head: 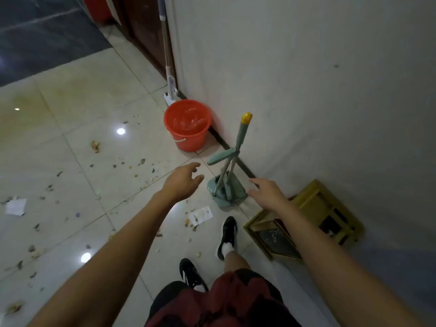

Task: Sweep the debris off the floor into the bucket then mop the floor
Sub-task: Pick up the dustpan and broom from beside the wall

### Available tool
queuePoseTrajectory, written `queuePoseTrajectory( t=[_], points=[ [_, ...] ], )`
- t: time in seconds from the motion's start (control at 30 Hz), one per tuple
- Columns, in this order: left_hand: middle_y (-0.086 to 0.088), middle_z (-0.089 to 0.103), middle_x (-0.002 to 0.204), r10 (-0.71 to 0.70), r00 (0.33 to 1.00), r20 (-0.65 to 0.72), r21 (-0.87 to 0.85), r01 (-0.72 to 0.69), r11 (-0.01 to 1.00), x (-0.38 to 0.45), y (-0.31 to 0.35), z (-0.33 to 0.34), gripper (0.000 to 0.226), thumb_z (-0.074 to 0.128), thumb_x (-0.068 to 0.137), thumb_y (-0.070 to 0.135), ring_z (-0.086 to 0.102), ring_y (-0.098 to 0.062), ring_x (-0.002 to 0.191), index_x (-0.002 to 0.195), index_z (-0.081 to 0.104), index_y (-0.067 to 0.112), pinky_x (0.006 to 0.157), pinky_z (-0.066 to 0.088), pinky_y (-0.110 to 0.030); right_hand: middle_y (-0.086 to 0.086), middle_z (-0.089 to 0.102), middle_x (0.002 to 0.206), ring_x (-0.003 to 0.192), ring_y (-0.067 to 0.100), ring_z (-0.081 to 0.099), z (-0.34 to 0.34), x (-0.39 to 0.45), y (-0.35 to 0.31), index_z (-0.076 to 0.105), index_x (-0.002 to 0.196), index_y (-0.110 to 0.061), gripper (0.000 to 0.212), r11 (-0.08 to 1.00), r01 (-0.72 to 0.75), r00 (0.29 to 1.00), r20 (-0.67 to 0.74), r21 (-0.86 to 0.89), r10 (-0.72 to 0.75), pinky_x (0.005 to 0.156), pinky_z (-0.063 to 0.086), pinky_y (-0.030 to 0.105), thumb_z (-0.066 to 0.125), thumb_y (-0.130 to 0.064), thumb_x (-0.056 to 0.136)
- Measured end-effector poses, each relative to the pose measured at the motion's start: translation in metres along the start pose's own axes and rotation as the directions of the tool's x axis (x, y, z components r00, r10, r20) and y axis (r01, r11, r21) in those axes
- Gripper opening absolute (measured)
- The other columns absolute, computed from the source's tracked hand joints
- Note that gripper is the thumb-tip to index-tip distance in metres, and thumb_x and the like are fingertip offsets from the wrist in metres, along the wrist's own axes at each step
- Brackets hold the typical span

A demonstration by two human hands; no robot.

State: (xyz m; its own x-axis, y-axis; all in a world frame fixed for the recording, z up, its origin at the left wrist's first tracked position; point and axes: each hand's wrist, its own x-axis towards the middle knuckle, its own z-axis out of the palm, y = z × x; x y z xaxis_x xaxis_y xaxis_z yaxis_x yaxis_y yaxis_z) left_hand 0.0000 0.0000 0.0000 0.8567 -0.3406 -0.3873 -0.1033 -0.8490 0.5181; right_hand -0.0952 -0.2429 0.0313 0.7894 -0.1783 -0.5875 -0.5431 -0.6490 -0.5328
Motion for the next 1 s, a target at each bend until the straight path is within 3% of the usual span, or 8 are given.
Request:
queuePoseTrajectory(
  t=[0.27, 0.43, 0.5, 0.63, 0.77, 0.9, 1.0],
  points=[
    [-0.002, 0.059, 0.141, -0.046, 0.983, 0.179, -0.003, 0.047, 0.999, 0.113, 0.055, 0.000, 0.065, 0.059, 0.095, 0.054, 0.059, -0.025, 0.123, 0.150, 0.045, 0.022, 0.101, 0.051, -0.046, 0.013, 0.058, 0.138, 0.122, 0.027, 0.057, -0.043, 0.090, 0.031, 0.054, 0.141, -0.014, 0.045, 0.995, -0.088, 0.994, 0.064, 0.039, 0.086, 0.091, 0.044, 0.028, 0.058, -0.029, 0.099],
    [-0.003, 0.060, 0.138, -0.090, 0.949, 0.301, 0.035, 0.084, 0.996, 0.164, 0.072, 0.022, 0.062, 0.071, 0.090, 0.040, 0.060, -0.025, 0.120, 0.146, 0.050, 0.022, 0.101, 0.051, -0.046, 0.016, 0.059, 0.134, 0.118, 0.030, 0.058, -0.067, 0.131, 0.049, 0.056, 0.138, -0.012, 0.042, 0.989, -0.136, 0.986, 0.108, 0.052, 0.130, 0.094, 0.048, 0.035, 0.056, -0.028, 0.100],
    [0.001, 0.065, 0.129, -0.099, 0.926, 0.363, 0.039, 0.091, 0.995, 0.177, 0.069, 0.035, 0.057, 0.072, 0.083, 0.046, 0.063, -0.022, 0.113, 0.135, 0.059, 0.026, 0.099, 0.053, -0.045, 0.015, 0.058, 0.137, 0.120, 0.031, 0.057, -0.071, 0.144, 0.054, 0.055, 0.139, -0.011, 0.043, 0.989, -0.138, 0.982, 0.133, 0.048, 0.130, 0.096, 0.047, 0.034, 0.057, -0.027, 0.100],
    [0.008, 0.070, 0.095, -0.124, 0.904, 0.410, 0.041, 0.118, 0.992, 0.215, 0.018, 0.087, 0.049, 0.059, 0.064, 0.069, 0.068, -0.013, 0.087, 0.100, 0.066, 0.036, 0.078, 0.061, -0.043, 0.014, 0.053, 0.144, 0.128, 0.032, 0.052, -0.076, 0.161, 0.057, 0.047, 0.146, -0.012, 0.048, 0.988, -0.148, 0.979, 0.152, 0.048, 0.139, 0.103, 0.043, 0.035, 0.056, -0.026, 0.101],
    [0.001, 0.070, 0.096, -0.129, 0.912, 0.389, -0.003, 0.141, 0.990, 0.207, 0.033, 0.086, 0.052, 0.060, 0.075, 0.062, 0.068, -0.019, 0.085, 0.112, 0.068, 0.027, 0.079, 0.061, -0.043, 0.014, 0.054, 0.142, 0.125, 0.031, 0.055, -0.071, 0.166, 0.058, 0.046, 0.146, -0.014, 0.047, 0.986, -0.157, 0.973, 0.179, 0.049, 0.145, 0.101, 0.045, 0.036, 0.055, -0.026, 0.101],
    [-0.004, 0.072, 0.085, -0.166, 0.906, 0.389, 0.047, 0.161, 0.986, 0.185, 0.047, 0.076, 0.030, 0.062, 0.095, 0.043, 0.072, -0.018, 0.068, 0.110, 0.067, 0.018, 0.063, 0.056, -0.029, 0.012, 0.057, 0.138, 0.122, 0.029, 0.056, -0.059, 0.155, 0.061, 0.046, 0.146, -0.016, 0.046, 0.984, -0.175, 0.967, 0.195, 0.032, 0.166, 0.094, 0.043, 0.029, 0.053, -0.027, 0.101],
    [-0.005, 0.070, 0.084, -0.158, 0.900, 0.406, 0.015, 0.166, 0.986, 0.165, 0.044, 0.079, 0.027, 0.066, 0.093, 0.035, 0.071, -0.016, 0.056, 0.111, 0.059, 0.017, 0.057, 0.059, -0.032, 0.013, 0.057, 0.138, 0.123, 0.030, 0.056, -0.048, 0.141, 0.065, 0.048, 0.144, -0.016, 0.045, 0.980, -0.195, 0.962, 0.198, 0.024, 0.187, 0.096, 0.044, 0.032, 0.053, -0.028, 0.101]
  ],
)
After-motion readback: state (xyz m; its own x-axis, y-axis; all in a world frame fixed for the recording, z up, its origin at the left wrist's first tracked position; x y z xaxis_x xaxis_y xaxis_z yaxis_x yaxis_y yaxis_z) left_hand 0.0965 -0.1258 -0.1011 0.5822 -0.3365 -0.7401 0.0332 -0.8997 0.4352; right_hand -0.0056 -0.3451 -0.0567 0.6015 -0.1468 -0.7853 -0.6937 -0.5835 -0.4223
